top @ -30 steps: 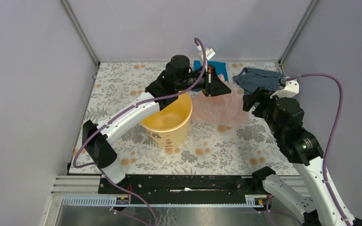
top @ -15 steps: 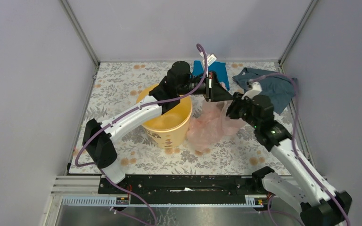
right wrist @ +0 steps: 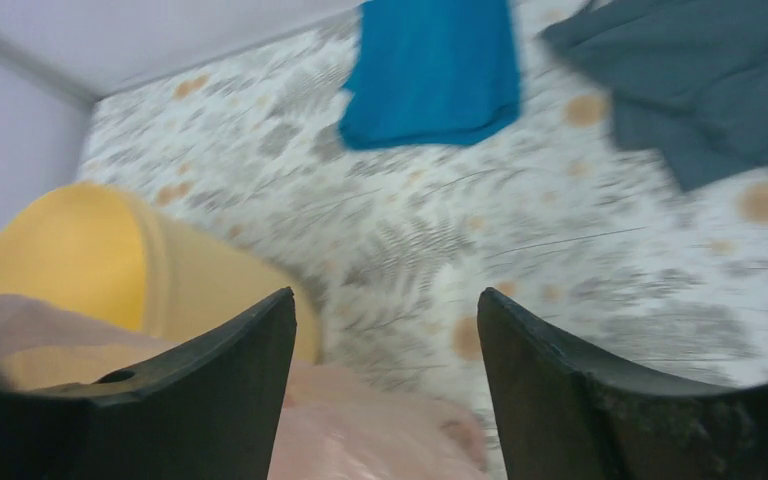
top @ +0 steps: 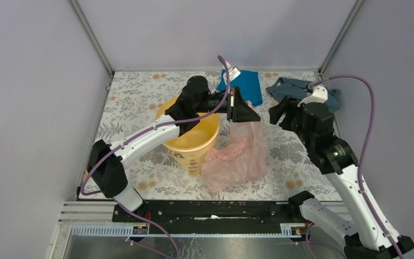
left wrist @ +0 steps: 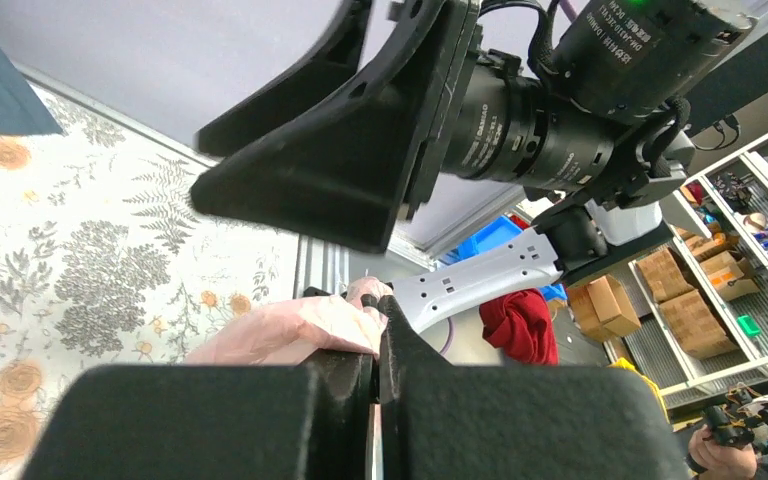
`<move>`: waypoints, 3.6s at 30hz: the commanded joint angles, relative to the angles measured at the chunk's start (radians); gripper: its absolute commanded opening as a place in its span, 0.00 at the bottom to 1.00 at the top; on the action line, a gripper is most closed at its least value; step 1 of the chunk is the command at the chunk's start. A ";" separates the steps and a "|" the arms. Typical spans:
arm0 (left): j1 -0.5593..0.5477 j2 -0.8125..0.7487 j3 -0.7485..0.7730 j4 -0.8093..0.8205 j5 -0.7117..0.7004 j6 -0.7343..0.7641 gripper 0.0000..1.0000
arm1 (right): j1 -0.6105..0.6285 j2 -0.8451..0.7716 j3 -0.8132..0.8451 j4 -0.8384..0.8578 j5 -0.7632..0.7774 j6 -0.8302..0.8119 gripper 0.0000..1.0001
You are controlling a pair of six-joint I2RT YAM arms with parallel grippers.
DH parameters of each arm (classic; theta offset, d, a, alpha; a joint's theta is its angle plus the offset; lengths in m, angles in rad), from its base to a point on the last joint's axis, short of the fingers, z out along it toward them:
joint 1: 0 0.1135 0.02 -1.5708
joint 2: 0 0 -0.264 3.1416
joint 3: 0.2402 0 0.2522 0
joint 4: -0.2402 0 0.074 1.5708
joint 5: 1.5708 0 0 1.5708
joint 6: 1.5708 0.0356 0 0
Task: Put the trash bags into the trash bin
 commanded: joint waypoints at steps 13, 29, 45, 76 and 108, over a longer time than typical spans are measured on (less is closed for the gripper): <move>0.099 -0.300 0.008 -0.157 0.039 0.197 0.00 | -0.267 0.047 -0.151 -0.013 -0.257 -0.047 1.00; 0.141 -0.329 -0.035 -0.059 0.092 0.120 0.00 | -0.632 0.268 -0.422 0.415 -0.857 0.271 1.00; 0.141 -0.322 -0.055 0.004 0.119 0.071 0.00 | -0.611 0.494 -0.580 0.831 -1.035 0.494 0.96; 0.141 -0.296 -0.071 0.093 0.134 0.004 0.00 | -0.291 0.402 -0.923 1.254 -0.850 1.264 1.00; -0.073 -0.143 -0.096 -0.434 -0.545 0.239 0.00 | -0.245 -0.041 -0.157 -0.289 -0.076 0.029 0.03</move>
